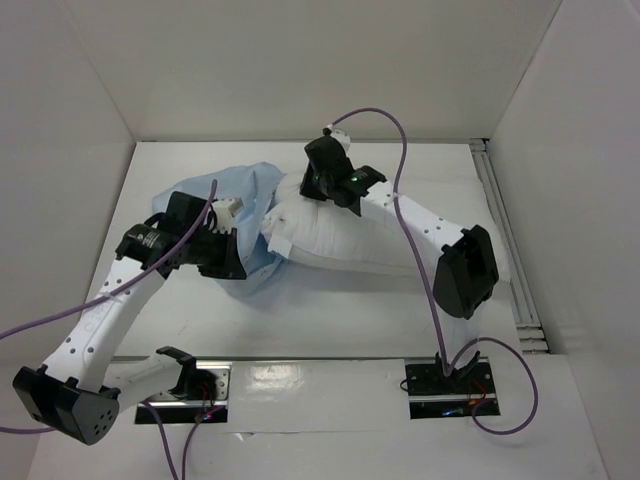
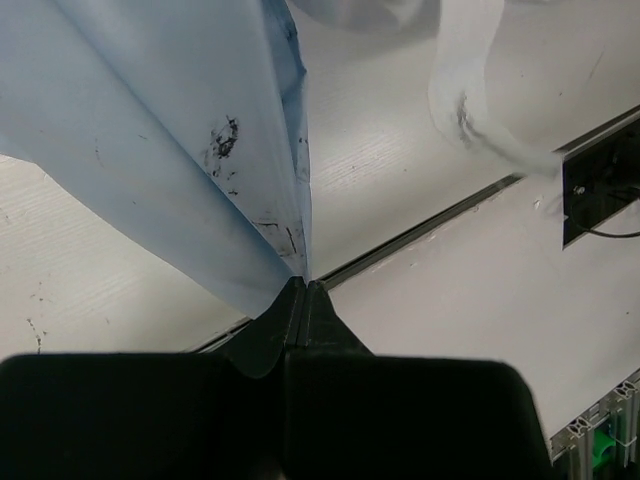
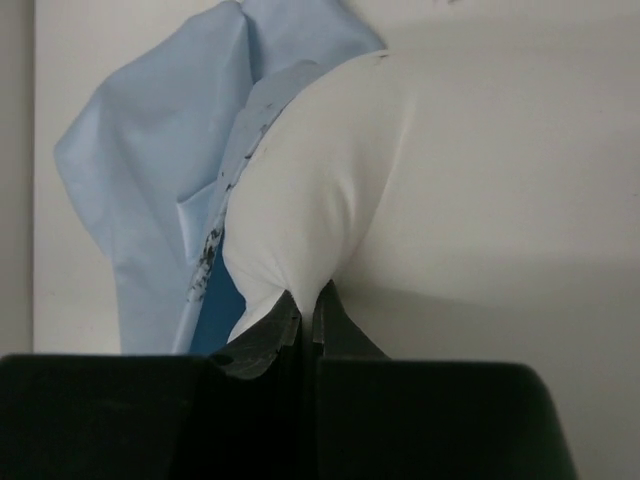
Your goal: Put the pillow into the pillowcase
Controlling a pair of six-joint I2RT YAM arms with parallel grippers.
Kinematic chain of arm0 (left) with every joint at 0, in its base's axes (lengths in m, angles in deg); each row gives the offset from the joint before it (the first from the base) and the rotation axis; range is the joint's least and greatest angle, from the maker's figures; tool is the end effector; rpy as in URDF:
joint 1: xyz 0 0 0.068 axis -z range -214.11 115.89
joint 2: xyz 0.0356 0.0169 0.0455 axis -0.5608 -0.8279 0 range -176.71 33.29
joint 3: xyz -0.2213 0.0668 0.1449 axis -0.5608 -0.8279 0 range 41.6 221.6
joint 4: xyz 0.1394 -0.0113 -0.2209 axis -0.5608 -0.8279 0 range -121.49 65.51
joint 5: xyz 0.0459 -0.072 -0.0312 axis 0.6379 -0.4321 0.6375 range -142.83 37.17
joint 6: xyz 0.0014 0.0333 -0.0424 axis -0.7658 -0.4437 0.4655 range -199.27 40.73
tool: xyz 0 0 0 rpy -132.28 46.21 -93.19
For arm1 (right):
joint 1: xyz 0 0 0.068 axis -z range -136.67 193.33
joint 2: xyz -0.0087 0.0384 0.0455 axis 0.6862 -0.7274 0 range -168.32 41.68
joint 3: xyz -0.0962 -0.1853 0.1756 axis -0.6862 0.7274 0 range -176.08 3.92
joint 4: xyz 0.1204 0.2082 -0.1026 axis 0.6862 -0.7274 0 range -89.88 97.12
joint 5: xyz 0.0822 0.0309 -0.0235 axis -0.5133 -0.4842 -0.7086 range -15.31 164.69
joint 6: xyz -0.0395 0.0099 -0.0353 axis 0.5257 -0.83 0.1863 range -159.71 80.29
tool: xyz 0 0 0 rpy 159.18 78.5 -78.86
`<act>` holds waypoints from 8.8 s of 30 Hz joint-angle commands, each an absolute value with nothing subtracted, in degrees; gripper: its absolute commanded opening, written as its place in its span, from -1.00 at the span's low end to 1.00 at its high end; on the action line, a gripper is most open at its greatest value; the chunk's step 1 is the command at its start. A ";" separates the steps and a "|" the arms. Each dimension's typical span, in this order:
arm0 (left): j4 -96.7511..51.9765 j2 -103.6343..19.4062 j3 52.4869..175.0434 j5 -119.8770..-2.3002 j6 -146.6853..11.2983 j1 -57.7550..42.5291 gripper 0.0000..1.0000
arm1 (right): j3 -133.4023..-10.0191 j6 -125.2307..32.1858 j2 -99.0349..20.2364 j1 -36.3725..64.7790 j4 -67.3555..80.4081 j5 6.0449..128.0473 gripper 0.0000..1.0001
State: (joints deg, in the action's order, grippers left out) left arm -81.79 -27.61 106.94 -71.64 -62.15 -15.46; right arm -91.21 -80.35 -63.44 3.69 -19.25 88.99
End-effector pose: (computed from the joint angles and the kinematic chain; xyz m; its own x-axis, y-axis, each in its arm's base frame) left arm 0.1823 -0.0735 0.3371 -0.8652 -0.0020 -0.5014 0.2433 0.8727 -0.4233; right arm 0.3351 0.2663 0.3206 -0.6493 0.2817 -0.7064 -0.0555 0.9089 0.4134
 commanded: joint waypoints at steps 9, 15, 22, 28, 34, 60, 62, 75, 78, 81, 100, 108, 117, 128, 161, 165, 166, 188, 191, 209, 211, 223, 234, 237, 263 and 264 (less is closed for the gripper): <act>-82.50 -29.89 123.13 -73.39 -58.79 -14.68 -1.00 | -90.93 -79.17 -70.74 -2.01 -16.43 94.28 -1.00; -78.98 -32.88 124.92 -78.49 -59.85 -15.74 -0.74 | -79.40 -82.15 -65.64 -6.85 -15.29 93.23 -1.00; -76.09 -37.89 121.24 -72.36 -56.61 -17.76 0.45 | -78.87 -82.77 -65.11 -8.26 -15.82 95.25 -1.00; -67.31 -42.02 114.74 -58.29 -51.94 -18.29 0.52 | -78.87 -82.77 -65.11 -8.26 -14.59 95.25 -1.00; -64.31 -51.51 115.34 -52.92 -50.45 -17.77 0.52 | -78.87 -82.77 -64.58 -8.26 -14.59 94.73 -1.00; -67.20 -69.43 144.23 -71.56 -52.20 -17.15 -0.76 | -77.63 -83.04 -61.32 -7.48 -10.63 101.32 -1.00; -70.96 -69.45 146.18 -68.84 -53.78 -17.15 0.11 | -80.35 -81.64 -63.08 -6.16 -11.68 101.32 -1.00; -67.40 -31.80 112.56 -56.24 -41.66 -17.15 0.42 | -78.52 -81.37 -63.69 -5.10 -10.02 95.52 -1.00; -62.20 -27.27 101.73 -60.90 -39.47 -17.15 0.56 | -79.65 -80.85 -64.22 -5.10 -10.02 94.90 -1.00; -60.62 -26.74 96.45 -62.33 -37.97 -16.62 0.63 | -80.19 -80.84 -64.84 -5.10 -10.02 94.90 -1.00; -53.39 -29.38 88.97 -63.72 -38.31 -16.62 -1.00 | -86.86 -78.12 -65.98 -1.95 -12.83 94.56 -1.00; -61.39 -26.39 88.97 -71.72 -43.84 -16.62 -1.00 | -92.32 -77.41 -68.45 1.66 -14.50 89.90 -1.00; -67.20 -25.86 98.01 -74.53 -46.93 -16.62 -1.00 | -100.48 -76.28 -74.15 1.68 -15.11 92.26 -1.00; -71.42 -29.10 114.72 -78.23 -49.39 -17.68 -1.00 | -90.48 -76.27 -75.75 -4.91 -14.33 100.08 -1.00; -57.36 -57.75 117.17 -51.69 -45.87 -17.68 0.19 | -75.88 -82.95 -64.06 -8.35 -5.53 98.94 -1.00; -57.36 -60.22 122.01 -54.58 -47.54 -17.68 -0.69 | -75.36 -82.95 -64.05 -8.35 -5.53 98.94 -1.00; -57.36 -60.83 124.54 -54.59 -47.54 -17.68 -0.94 | -75.35 -82.95 -64.05 -8.35 -5.53 98.94 -1.00; -66.68 -72.34 152.95 -75.06 -49.83 -12.40 -1.00 | -73.95 -82.87 -54.02 -13.18 -0.80 116.69 -1.00; -68.69 -78.58 157.25 -74.98 -51.14 -13.71 -0.12 | -77.01 -81.72 -60.34 -11.87 0.10 120.12 -1.00; -70.55 -50.40 139.97 -53.72 -49.13 -25.59 0.30 | -63.68 -64.77 -39.73 -10.45 -4.30 97.98 1.00; -70.55 -43.55 134.53 -51.16 -47.02 -25.59 -0.02 | -62.26 -59.76 -38.13 -11.68 -2.63 97.46 1.00; -55.97 -19.54 86.79 -58.28 -38.50 -22.07 0.26 | -58.22 -41.82 -39.16 -27.76 0.44 103.34 1.00; -40.32 -25.32 76.84 -58.98 -38.23 -20.84 0.46 | -57.60 -37.95 -46.12 -30.50 5.19 107.21 1.00; -38.65 -29.01 76.84 -58.98 -38.23 -20.84 0.46 | -56.98 -37.16 -48.40 -30.50 7.03 107.82 1.00; -51.91 -22.17 88.61 -64.76 -43.06 -20.84 -1.00 | -78.15 -36.46 -61.41 -21.89 7.04 109.06 -1.00; -52.43 -22.17 89.49 -65.65 -44.63 -20.84 -1.00 | -79.65 -35.85 -61.41 -21.88 6.34 108.53 -1.00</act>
